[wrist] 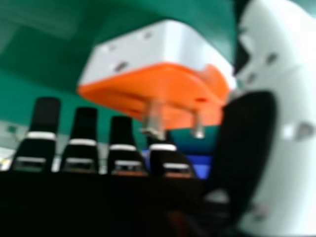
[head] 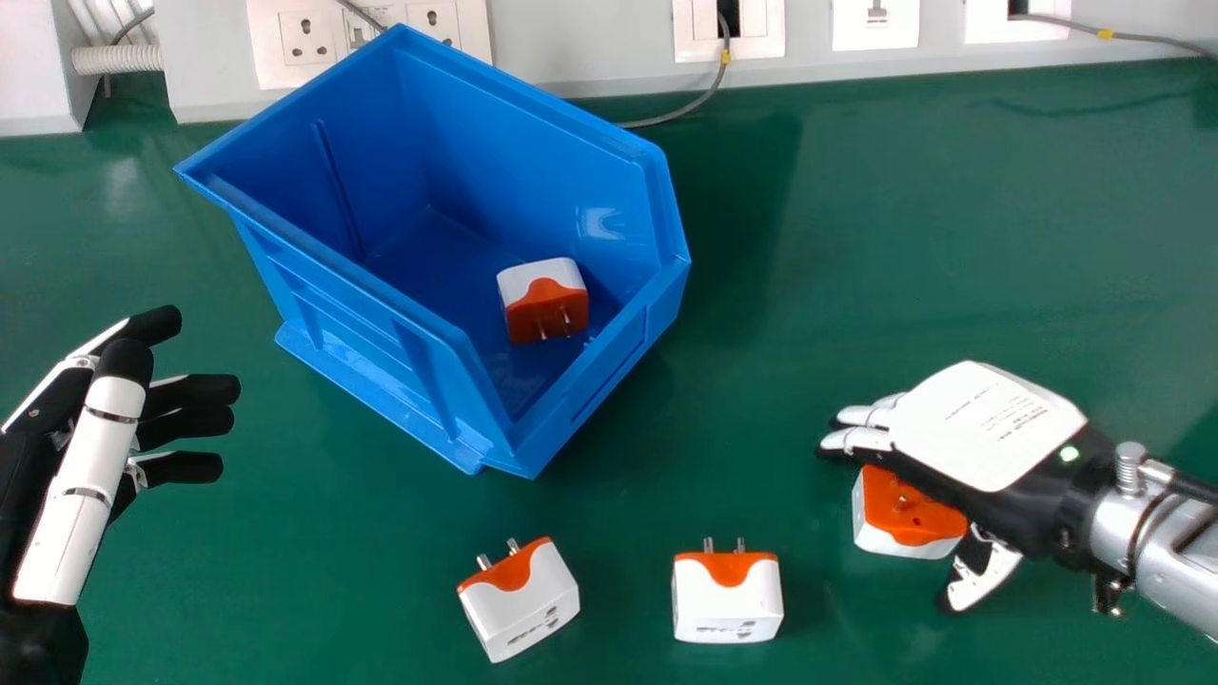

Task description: Pick all objects and put in blue box

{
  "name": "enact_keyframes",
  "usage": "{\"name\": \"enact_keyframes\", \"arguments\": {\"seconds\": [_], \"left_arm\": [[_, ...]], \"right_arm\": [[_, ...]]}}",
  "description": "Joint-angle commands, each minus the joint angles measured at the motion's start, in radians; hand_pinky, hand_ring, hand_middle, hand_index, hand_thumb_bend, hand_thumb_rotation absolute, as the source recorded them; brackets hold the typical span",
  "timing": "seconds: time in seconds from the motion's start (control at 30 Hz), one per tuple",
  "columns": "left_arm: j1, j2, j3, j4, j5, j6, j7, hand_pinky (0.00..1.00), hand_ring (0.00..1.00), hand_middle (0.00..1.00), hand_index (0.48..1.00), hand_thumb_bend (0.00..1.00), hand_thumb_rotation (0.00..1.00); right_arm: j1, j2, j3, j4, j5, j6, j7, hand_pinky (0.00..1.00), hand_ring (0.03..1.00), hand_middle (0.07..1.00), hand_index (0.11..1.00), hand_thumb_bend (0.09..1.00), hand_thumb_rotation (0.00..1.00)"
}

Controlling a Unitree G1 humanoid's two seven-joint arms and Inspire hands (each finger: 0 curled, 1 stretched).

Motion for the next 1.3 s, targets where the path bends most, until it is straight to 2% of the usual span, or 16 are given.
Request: {"name": "enact_keyframes", "arguments": {"seconds": [0.0, 0.27, 0.5, 0.9, 1.0, 1.17, 1.27], "left_arm": [[0.008, 0.006, 0.018, -0.036, -0.007, 0.004, 0.006, 0.61, 0.69, 0.69, 0.831, 0.48, 0.89], [0.010, 0.011, 0.032, -0.041, -0.011, 0.011, 0.000, 0.61, 0.69, 0.69, 0.831, 0.48, 0.89], [0.015, 0.012, 0.041, -0.050, -0.015, 0.018, -0.004, 0.61, 0.69, 0.69, 0.830, 0.49, 0.89], [0.019, 0.008, 0.041, -0.044, -0.012, 0.010, -0.007, 0.61, 0.69, 0.69, 0.830, 0.50, 0.89], [0.021, 0.006, 0.039, -0.053, -0.013, 0.014, -0.005, 0.61, 0.69, 0.69, 0.830, 0.51, 0.89], [0.026, 0.003, 0.035, -0.058, -0.011, 0.014, -0.003, 0.61, 0.69, 0.69, 0.829, 0.50, 0.89], [0.026, 0.003, 0.036, -0.053, -0.012, 0.010, -0.005, 0.61, 0.69, 0.69, 0.829, 0.50, 0.89]], "right_arm": [[-0.029, -0.021, 0.011, 0.012, -0.015, -0.028, -0.023, 0.73, 0.837, 0.877, 0.821, 0.681, 0.11], [-0.090, -0.040, 0.059, 0.084, -0.048, -0.129, -0.052, 0.71, 0.825, 0.860, 0.801, 0.670, 0.04], [-0.142, -0.062, 0.103, 0.126, -0.099, -0.218, -0.106, 0.67, 0.803, 0.832, 0.766, 0.626, 0.01], [-0.216, -0.098, 0.135, 0.155, -0.140, -0.265, -0.098, 0.65, 0.793, 0.823, 0.751, 0.579, 0.00], [-0.230, -0.101, 0.136, 0.157, -0.136, -0.270, -0.080, 0.66, 0.791, 0.820, 0.750, 0.562, 0.00], [-0.252, -0.099, 0.148, 0.171, -0.149, -0.278, -0.092, 0.66, 0.790, 0.818, 0.749, 0.564, 0.00], [-0.268, -0.097, 0.158, 0.181, -0.161, -0.282, -0.104, 0.65, 0.783, 0.814, 0.745, 0.573, 0.00]]}}
